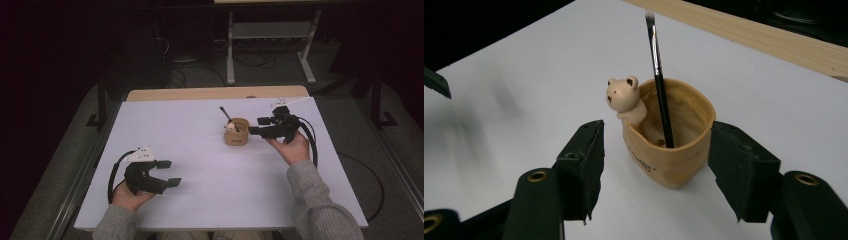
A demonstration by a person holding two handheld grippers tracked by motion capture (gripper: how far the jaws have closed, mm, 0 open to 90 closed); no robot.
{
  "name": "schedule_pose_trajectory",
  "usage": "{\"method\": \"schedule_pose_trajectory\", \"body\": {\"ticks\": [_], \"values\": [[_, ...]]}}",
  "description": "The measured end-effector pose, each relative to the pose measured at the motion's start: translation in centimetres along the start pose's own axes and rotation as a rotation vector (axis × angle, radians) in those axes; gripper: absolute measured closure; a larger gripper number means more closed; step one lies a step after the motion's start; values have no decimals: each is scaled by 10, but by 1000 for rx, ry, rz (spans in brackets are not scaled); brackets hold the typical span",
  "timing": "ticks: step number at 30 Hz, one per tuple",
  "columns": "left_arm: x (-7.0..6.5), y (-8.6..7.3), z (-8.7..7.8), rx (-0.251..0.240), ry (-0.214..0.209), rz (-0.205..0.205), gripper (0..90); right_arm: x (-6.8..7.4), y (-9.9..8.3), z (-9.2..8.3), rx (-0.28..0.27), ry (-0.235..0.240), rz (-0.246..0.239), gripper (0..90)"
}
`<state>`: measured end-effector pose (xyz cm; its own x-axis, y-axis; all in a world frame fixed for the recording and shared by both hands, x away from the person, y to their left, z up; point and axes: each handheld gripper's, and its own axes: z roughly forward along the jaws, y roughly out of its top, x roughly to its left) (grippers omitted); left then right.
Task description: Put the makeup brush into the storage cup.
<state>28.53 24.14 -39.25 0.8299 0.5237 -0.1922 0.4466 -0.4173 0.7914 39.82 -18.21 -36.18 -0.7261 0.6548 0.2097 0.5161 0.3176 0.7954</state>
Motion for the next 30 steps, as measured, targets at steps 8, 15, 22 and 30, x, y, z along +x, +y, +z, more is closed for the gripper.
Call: {"method": "schedule_pose_trajectory", "body": {"ticks": [8, 15, 22, 30], "values": [[-1, -1, 0, 5, 1, 0, 233, 6, -8, -9, -5, -1, 0, 338], [0, 1, 1, 1, -1, 1, 235, 11, -17, -16, -22, 24, -2, 336], [-1, 1, 2, 6, 6, 5, 235, 19, -24, -18, -15, 31, -12, 322], [-1, 2, 2, 2, 13, 12, 229, 28, -34, -22, -18, 34, -15, 314]]}}
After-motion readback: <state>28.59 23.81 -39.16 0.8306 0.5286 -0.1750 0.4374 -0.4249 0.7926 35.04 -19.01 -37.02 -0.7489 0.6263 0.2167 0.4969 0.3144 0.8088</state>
